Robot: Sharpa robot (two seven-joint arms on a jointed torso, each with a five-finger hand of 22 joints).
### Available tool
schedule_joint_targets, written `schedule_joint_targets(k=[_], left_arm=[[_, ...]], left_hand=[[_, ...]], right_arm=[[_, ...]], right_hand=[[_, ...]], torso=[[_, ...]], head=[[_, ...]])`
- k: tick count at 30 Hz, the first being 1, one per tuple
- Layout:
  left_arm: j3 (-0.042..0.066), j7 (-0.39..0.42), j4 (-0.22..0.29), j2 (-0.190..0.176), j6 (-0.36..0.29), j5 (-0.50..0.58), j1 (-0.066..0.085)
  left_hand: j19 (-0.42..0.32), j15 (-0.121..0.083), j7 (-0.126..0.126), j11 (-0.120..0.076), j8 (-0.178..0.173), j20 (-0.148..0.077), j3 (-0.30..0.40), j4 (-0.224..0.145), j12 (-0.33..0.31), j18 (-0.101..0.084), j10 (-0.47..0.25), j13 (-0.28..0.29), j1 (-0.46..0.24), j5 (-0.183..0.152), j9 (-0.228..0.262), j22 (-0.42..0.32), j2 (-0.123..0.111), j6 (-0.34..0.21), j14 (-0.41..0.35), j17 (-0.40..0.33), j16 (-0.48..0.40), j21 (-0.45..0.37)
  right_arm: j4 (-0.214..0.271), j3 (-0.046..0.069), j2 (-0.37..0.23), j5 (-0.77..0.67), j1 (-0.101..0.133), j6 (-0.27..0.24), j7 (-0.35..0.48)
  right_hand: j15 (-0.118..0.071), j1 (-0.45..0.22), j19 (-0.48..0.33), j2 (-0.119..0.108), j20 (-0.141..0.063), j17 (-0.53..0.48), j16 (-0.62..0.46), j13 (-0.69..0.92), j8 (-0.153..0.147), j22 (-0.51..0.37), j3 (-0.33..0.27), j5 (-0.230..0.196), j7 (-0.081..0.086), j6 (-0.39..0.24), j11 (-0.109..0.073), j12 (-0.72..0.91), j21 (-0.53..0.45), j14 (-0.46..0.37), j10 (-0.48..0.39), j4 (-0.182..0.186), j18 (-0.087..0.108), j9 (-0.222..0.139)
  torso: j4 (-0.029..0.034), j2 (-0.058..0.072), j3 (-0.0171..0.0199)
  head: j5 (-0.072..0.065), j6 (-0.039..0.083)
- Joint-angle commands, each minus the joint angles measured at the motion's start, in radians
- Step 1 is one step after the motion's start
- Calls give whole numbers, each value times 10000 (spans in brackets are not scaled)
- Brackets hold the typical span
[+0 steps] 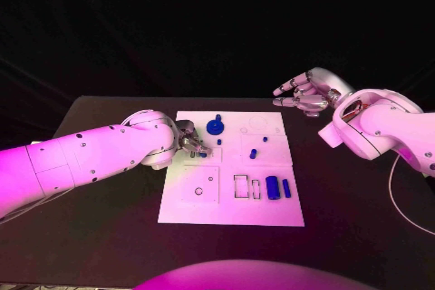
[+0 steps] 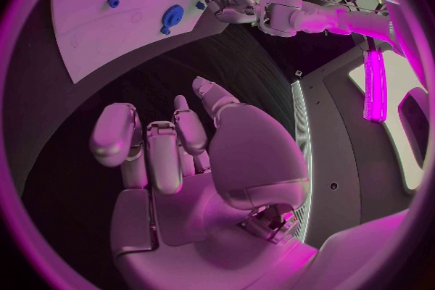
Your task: Assemble the parts on the task board
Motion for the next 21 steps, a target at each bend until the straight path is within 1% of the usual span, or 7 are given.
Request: schedule_joint_targets(k=[1, 11, 14, 21], left_arm=[[0, -159, -43, 18, 169, 39, 9], [0, -219, -127, 47, -22, 40, 11], [0, -223, -135, 52, -66, 45, 11], [1, -155, -110, 60, -222, 195, 10]], left_hand=[[463, -57, -1, 14, -52, -61, -371, 185, 47, -198, 91, 29, -164, -1, -34, 1139, 44, 84, 1019, 2627, 24, 68], [475, -71, -11, 8, -56, -80, -1378, 644, 41, -202, 122, 82, -370, -13, -106, 1185, 235, 110, 1019, 2627, 24, 72], [483, -82, -12, 4, -53, -87, -1706, 691, 49, -205, 134, 108, -478, -22, -122, 1208, 294, 116, 1019, 2627, 24, 82], [496, -89, -19, -3, -39, -97, -2416, 715, 59, -211, 156, 154, -739, -24, -154, 1247, 515, 129, 1019, 2627, 24, 93]], right_arm=[[18, 3, -5, 27, -3, 116, 87], [21, 3, -12, 88, -3, 53, 131], [15, 3, -10, 114, -2, 28, 152], [-11, 3, 9, 134, -2, 40, 171]], right_hand=[[-45, 9, -65, 4, 1, 401, -49, -10, 37, -18, 33, 46, 3, 5, -17, -69, -52, 574, -51, 2, 77, 12], [-42, -41, -107, -13, 2, 350, -88, -46, 33, -112, 11, 11, 10, -9, -10, -109, -109, 561, -75, 36, 93, 14], [-40, -68, -110, -16, 3, 354, -90, -55, 31, -123, -3, -49, 11, -18, -9, -117, -120, 562, -78, 60, 95, 17], [-40, -75, -120, -16, 3, 342, -99, -64, 30, -146, -6, -64, 12, -21, -7, -126, -134, 559, -83, 66, 99, 18]], torso=[[-3, 2, 1], [4, -1, -5], [8, -1, -5], [4, -2, -5]], head=[[-8, 25], [-11, 17], [-8, 17], [-5, 17]])
